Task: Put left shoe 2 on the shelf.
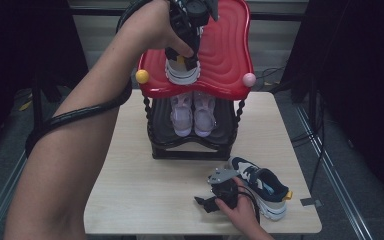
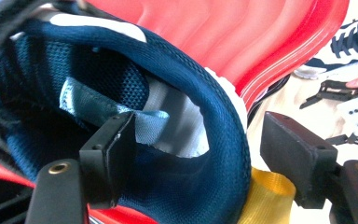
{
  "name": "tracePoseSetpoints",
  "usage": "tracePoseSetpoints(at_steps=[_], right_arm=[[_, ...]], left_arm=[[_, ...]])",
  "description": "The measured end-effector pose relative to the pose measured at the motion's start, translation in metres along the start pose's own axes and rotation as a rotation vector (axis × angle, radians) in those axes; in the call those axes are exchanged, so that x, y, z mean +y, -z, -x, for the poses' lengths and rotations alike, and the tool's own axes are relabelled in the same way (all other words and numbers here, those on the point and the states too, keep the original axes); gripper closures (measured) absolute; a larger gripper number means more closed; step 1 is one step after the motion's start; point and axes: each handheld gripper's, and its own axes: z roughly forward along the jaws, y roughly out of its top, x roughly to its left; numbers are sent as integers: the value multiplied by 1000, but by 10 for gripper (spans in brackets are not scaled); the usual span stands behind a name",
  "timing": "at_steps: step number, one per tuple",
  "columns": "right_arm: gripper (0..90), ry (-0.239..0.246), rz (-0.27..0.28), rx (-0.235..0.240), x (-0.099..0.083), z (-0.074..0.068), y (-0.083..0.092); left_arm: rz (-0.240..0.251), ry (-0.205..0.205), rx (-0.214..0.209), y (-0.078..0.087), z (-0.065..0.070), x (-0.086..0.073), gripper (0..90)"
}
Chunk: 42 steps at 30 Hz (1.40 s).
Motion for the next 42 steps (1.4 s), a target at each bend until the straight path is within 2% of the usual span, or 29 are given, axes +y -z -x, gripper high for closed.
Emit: tracePoseSetpoints(at_steps=[5,8,12,20,24,25,26,30,35,42], right_arm=[[128,0,0,0,0,0,0],[128,-1,-1,1,0,0,0],[128,0,0,0,0,0,0],[128,0,0,0,0,0,0],[128,-1,0,1,0,0,0],[128,-1,0,0,0,0,0],[128,0,0,0,0,0,0],[128,-1,-1,1,0,0,0],[128,0,-1,1,0,0,0],[128,0,0,1,0,0,0]], left_arm=[[19,29,1,5,0,-4,262],[20,26,4,9,0,-5,260],[27,43,-1,12,0,-7,258],[47,100,-25,17,-1,-12,251],[44,120,-32,21,-2,-15,250],[39,111,-31,22,-3,-15,248],[39,125,-31,23,-3,-16,246],[13,135,-30,25,-4,-21,239],[10,174,-56,25,-6,-29,233],[5,183,-63,30,-6,-37,231]])
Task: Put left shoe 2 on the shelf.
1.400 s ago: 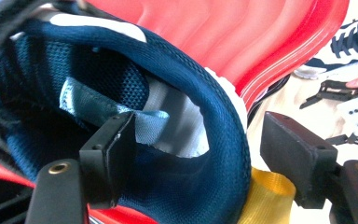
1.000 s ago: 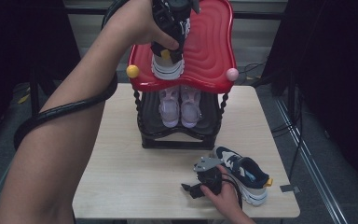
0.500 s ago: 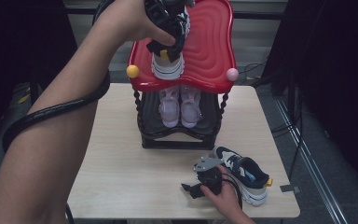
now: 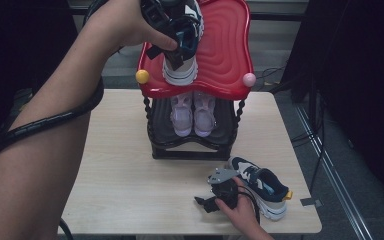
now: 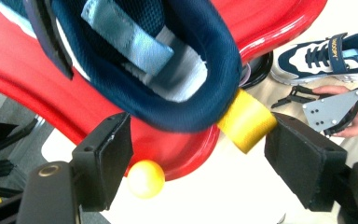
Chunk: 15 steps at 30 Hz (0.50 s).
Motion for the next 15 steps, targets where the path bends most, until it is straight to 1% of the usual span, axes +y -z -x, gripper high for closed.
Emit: tracePoseSetpoints(at_steps=[4,10,11,15], right_arm=[[128,0,0,-1,0,0,0],[128,1,1,-1,0,0,0],[128,1,0,0,0,0,0],[128,2,0,-1,0,0,0]], left_arm=[[-11,4,-3,2,1,-4,231],[-10,6,0,4,0,-12,225],[-10,14,-1,4,1,-14,225],[-11,22,0,4,-1,-21,225]])
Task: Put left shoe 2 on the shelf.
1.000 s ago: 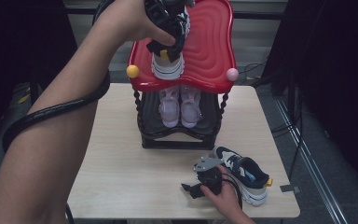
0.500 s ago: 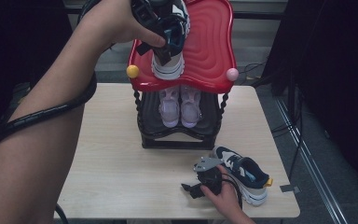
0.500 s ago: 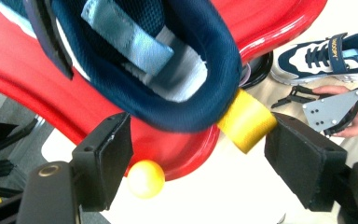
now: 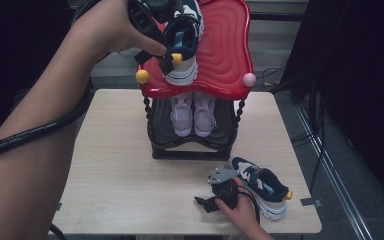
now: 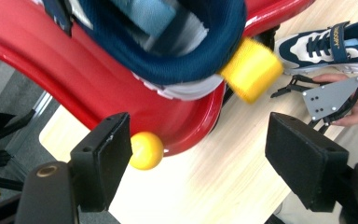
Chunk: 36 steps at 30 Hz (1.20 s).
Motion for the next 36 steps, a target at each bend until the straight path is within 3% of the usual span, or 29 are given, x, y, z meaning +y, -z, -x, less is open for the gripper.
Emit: tracePoseSetpoints(at_steps=[13,16,36], right_arm=[[128,0,0,0,0,0,0],[128,0,0,0,0,0,0],[128,0,0,1,0,0,0]], left_arm=[[-13,32,-3,-5,-5,-23,225],[-40,23,-10,-9,-7,-27,227],[-103,69,-50,-24,-15,-53,230]])
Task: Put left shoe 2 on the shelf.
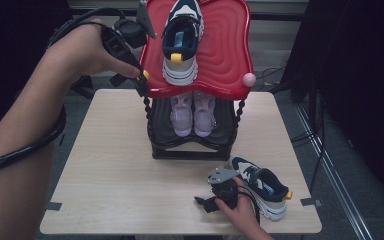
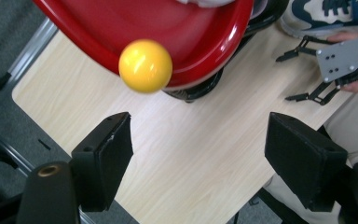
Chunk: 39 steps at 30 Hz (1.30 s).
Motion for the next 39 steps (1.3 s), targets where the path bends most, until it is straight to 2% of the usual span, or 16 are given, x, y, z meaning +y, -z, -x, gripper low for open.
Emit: tracePoseSetpoints(at_steps=[22,39], right_arm=[[128,-1,0,-1,0,0,0],[128,1,-4,0,0,0,0]], left_arm=[[-37,28,-17,-26,-9,-35,236],[-22,50,-40,-56,-14,-64,235]])
